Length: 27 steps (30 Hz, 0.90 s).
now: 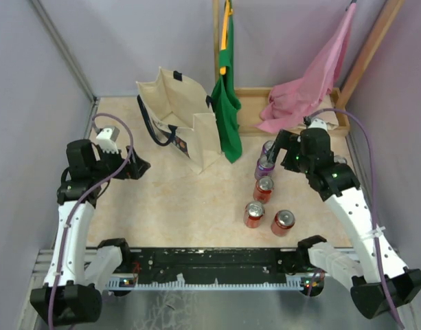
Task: Place the beverage into the canvas bag
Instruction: Adjust the canvas bag at the center of the board.
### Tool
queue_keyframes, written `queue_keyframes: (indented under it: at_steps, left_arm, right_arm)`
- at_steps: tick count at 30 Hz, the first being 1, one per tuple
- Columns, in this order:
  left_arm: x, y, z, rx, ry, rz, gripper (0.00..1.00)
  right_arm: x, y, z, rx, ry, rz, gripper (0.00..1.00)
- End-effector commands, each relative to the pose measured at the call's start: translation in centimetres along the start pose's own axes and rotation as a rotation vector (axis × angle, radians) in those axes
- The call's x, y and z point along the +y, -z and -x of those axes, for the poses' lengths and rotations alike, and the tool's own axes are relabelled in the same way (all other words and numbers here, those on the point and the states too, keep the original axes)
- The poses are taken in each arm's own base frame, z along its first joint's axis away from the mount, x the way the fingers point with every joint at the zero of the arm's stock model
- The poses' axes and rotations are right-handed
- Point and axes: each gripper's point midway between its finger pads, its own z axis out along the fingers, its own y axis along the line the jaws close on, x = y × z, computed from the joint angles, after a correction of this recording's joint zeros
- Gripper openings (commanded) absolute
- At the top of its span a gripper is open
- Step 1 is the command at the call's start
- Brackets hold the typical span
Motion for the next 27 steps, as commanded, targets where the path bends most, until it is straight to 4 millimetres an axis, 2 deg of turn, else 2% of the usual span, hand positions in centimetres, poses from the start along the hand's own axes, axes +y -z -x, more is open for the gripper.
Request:
queue_keyframes:
  at_steps: [1,4,7,10,13,16,19,22,27]
  left_arm:
    - [0.1,0.9,2.6,-0.025,-0.001,0.027,0.98]
    - [0.9,0.6,4.9,-0.027,0.083,0.079,0.96]
    - [2.0,0.0,6.0,0.011,0.243,0.154,0.92]
    - [1.6,-0.7,10.0,-0.040,0.336,0.118,0.89]
    - [1.8,-2.6,14.4,-0.096,0.408,0.074,0.88]
    - [2.9,-5.5,17.2,-0.105,0.484,0.050,0.86]
    - [3.8,-7.7,19.1,-0.108,0.523,0.033,0.83]
    - [4.4,-9.2,20.0,-0.105,0.529,0.028,0.80]
    - [3.6,-11.5,18.3,-0.037,0.545,0.045,0.79]
  right_arm:
    - [0.2,-0.4,1.3,-0.045,0.065,0.011,0.99]
    - [-0.4,-0.6,1.2,-0.046,0.118,-0.009,0.99]
    - [-0.1,-1.3,0.9,-0.034,0.089,0.001,0.99]
    - [0.6,-2.1,0.4,0.005,0.047,0.020,0.99]
    - [0.8,-2.5,0.2,0.011,0.012,0.021,0.99]
    - [0.8,-2.6,0.0,0.013,-0.008,0.023,0.99]
    - [0.5,-2.3,-0.5,0.021,-0.036,0.014,0.99]
    - [0.2,-1.7,-1.0,0.015,-0.068,0.009,0.99]
    - [-0.5,-0.5,-1.0,-0.008,-0.091,-0.013,0.99]
